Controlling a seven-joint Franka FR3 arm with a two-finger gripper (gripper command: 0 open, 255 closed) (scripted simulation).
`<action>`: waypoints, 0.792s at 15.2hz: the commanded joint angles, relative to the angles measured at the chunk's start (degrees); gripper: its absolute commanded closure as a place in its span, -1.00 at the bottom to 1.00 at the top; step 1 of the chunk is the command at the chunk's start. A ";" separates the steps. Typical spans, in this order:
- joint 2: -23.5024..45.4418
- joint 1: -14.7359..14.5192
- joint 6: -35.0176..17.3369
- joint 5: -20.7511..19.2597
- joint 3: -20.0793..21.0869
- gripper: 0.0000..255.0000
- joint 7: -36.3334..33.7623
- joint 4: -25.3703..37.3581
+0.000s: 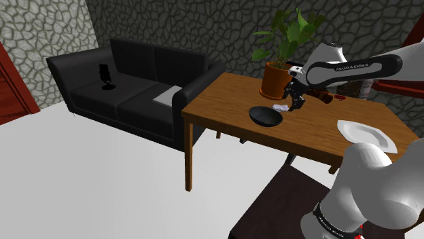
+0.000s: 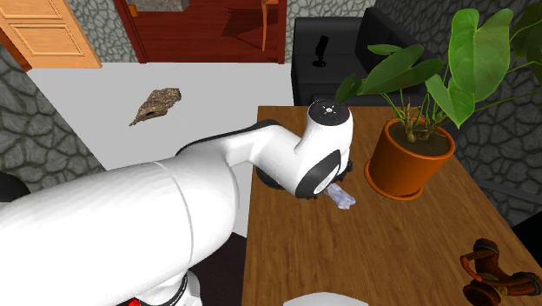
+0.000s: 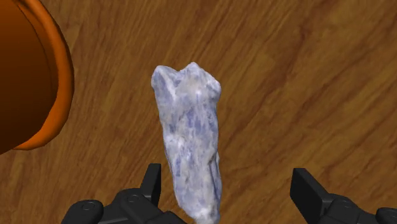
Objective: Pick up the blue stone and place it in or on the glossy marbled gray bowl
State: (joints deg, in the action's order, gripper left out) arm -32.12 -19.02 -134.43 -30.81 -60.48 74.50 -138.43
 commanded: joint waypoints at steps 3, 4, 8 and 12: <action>3.02 -4.87 -3.31 1.30 -5.33 -1.00 3.37 1.66; 3.66 -5.64 -4.22 1.48 -6.32 -1.00 3.52 1.51; 6.71 -9.89 -8.43 2.66 -11.46 -1.00 4.42 0.96; 6.69 -9.90 -8.42 2.62 -11.48 -1.00 4.39 0.97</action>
State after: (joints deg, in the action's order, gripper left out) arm -25.48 -28.85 -142.75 -28.21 -71.90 78.90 -137.44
